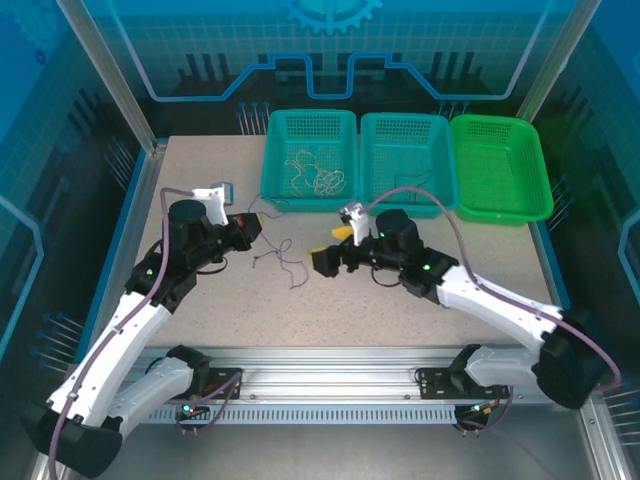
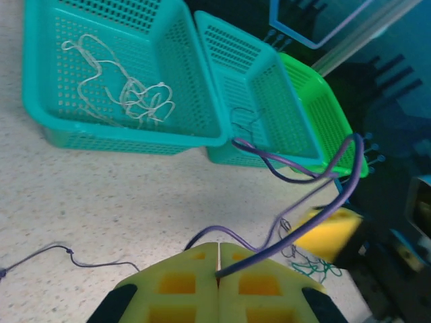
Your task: Untangle the cables
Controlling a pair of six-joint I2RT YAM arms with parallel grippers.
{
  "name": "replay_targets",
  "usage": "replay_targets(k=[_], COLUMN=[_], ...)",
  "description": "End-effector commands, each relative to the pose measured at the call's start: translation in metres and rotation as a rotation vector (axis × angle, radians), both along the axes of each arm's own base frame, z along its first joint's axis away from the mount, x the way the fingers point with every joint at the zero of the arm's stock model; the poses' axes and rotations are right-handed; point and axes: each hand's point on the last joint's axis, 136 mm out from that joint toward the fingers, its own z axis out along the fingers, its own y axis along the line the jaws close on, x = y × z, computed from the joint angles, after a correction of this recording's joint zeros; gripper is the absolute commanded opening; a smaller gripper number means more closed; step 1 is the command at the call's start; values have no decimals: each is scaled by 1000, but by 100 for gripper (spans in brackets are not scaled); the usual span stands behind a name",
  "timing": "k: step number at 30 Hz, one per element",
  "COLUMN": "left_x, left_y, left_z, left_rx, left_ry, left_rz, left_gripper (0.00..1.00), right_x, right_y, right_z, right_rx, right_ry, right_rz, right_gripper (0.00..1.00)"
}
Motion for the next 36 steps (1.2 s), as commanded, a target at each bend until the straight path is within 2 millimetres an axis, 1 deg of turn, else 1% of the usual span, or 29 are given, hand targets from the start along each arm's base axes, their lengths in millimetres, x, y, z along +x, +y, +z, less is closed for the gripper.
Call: replay_targets(k=[1, 3, 6, 9, 10, 11, 12, 13, 14, 15, 16, 17, 19, 20, 21, 23, 26, 27, 28, 29, 31, 33, 35, 36], left_x=[0, 0, -1, -1, -1, -1, -2, -2, -2, -3, -3, -5, -7, -9, -10, -15, -22, -23, -23, -23, -22, -20, -19, -20], left_y=[-16, -19, -18, -14, -13, -12, -11, -9, -9, -8, -8, -8, -6, -5, -3, -2, -1, 0, 3, 6, 11, 22, 40, 48], left_z=[18, 16, 11, 7, 6, 5, 5, 3, 3, 4, 4, 4, 5, 6, 6, 7, 10, 10, 9, 7, 1, -7, -18, -23], left_rx=[-23, -17, -3, 13, 17, 20, 22, 28, 30, 33, 35, 36, 42, 48, 55, 61, 55, 52, 55, 62, 86, 123, 182, 212], left_ry=[-62, -61, -56, -53, -54, -54, -55, -56, -59, -64, -71, -83, -110, -124, -136, -167, -214, -225, -225, -220, -195, -159, -111, -91], left_rz=[-54, -61, -55, -34, -29, -22, -17, -12, -11, -11, -14, -18, -20, -19, -19, -26, -39, -35, -24, -7, 20, 76, 161, 196], left_gripper=[0, 0, 0, 0, 0, 0, 0, 0, 0, 4, 14, 28, 48, 55, 59, 64, 65, 65, 65, 65, 66, 67, 68, 69], right_x=[7, 14, 16, 17, 18, 18, 17, 17, 18, 19, 19, 20, 24, 27, 29, 34, 40, 41, 43, 44, 47, 46, 41, 40], right_y=[43, 54, 66, 65, 62, 59, 56, 52, 48, 45, 42, 38, 27, 21, 15, 1, -18, -21, -22, -22, -15, -2, 16, 22], right_z=[26, 11, -6, -26, -34, -38, -40, -39, -35, -28, -19, -8, 17, 33, 45, 80, 126, 135, 138, 136, 115, 80, 42, 24], right_rx=[146, 146, 154, 77, 44, 24, 13, 8, 6, 11, 18, 23, 34, 46, 57, 90, 127, 124, 113, 87, 4, -110, -246, -316], right_ry=[109, 225, 325, 380, 396, 403, 408, 405, 393, 376, 351, 320, 261, 230, 205, 130, 17, -17, -37, -47, -38, -15, -23, -32], right_rz=[55, 43, 42, -9, -33, -49, -59, -73, -82, -89, -96, -104, -128, -141, -152, -176, -217, -230, -235, -235, -233, -212, -170, -167], right_gripper=[96, 91, 78, 50, 38, 24, 12, 2, 0, 0, 0, 0, 0, 0, 0, 0, 0, 0, 0, 0, 1, 14, 34, 43])
